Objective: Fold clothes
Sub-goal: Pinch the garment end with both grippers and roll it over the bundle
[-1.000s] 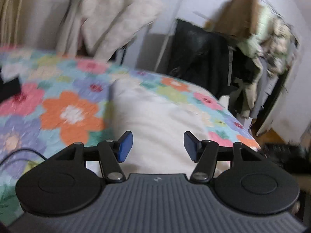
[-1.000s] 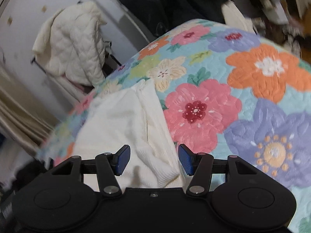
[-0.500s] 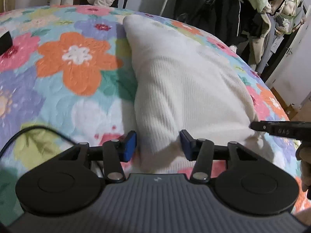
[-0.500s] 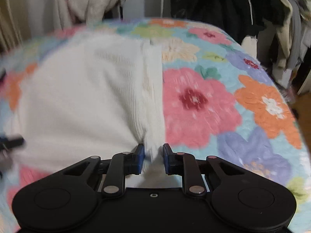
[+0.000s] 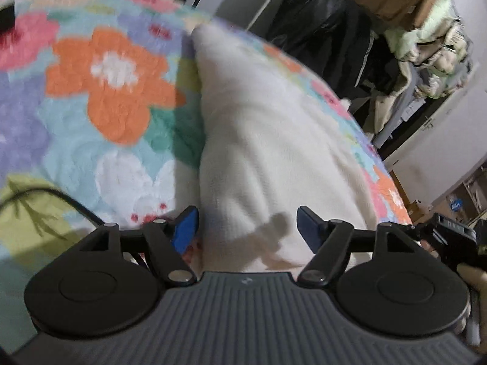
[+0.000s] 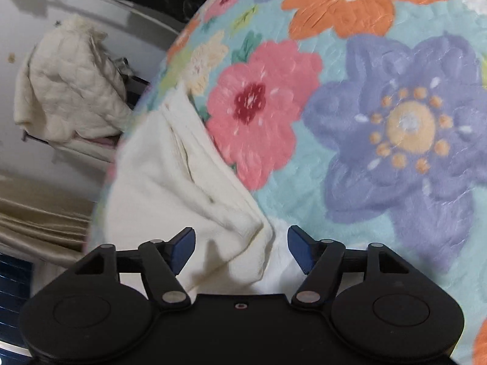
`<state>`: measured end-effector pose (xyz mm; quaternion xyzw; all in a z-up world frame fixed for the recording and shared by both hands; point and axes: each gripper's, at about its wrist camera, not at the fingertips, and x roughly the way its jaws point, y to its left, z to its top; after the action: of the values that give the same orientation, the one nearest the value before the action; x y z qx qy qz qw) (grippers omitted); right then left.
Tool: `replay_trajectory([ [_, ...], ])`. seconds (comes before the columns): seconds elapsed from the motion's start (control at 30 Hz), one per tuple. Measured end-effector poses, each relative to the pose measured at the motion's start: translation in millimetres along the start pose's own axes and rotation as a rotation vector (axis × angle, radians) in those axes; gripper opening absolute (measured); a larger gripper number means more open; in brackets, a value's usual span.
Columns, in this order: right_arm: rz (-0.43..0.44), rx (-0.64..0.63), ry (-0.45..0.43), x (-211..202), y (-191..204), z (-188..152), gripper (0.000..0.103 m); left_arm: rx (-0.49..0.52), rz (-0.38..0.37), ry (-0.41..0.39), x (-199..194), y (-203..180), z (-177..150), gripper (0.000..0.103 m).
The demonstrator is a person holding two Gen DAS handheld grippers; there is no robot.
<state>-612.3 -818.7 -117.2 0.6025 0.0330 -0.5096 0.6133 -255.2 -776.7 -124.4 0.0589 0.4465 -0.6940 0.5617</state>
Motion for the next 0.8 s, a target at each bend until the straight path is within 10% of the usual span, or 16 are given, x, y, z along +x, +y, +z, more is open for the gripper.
replay_trajectory([
  [0.23,0.04,-0.005,-0.047,42.1,30.1,-12.2,0.094,-0.036,0.003,0.005,20.9,1.3,-4.4,0.047],
  [0.27,0.068,-0.016,-0.042,45.7,30.8,-14.0,0.084,-0.049,0.012,0.013,22.5,1.7,-2.1,0.039],
  [0.3,0.096,-0.026,-0.036,49.3,31.5,-15.8,0.049,-0.063,0.021,0.02,23.6,1.8,0.1,0.034],
  [0.37,0.161,-0.008,-0.021,52.4,28.2,-20.8,0.033,-0.087,0.028,0.022,20.3,0.2,3.1,0.027],
  [0.63,0.468,-0.122,0.014,-32.2,51.8,-55.9,0.024,-0.283,-0.223,-0.034,-55.7,5.5,-9.0,0.023],
  [0.8,0.474,-0.152,0.057,-76.7,47.3,-117.9,0.024,-0.341,-0.205,0.013,-129.5,10.7,-46.1,0.023],
])
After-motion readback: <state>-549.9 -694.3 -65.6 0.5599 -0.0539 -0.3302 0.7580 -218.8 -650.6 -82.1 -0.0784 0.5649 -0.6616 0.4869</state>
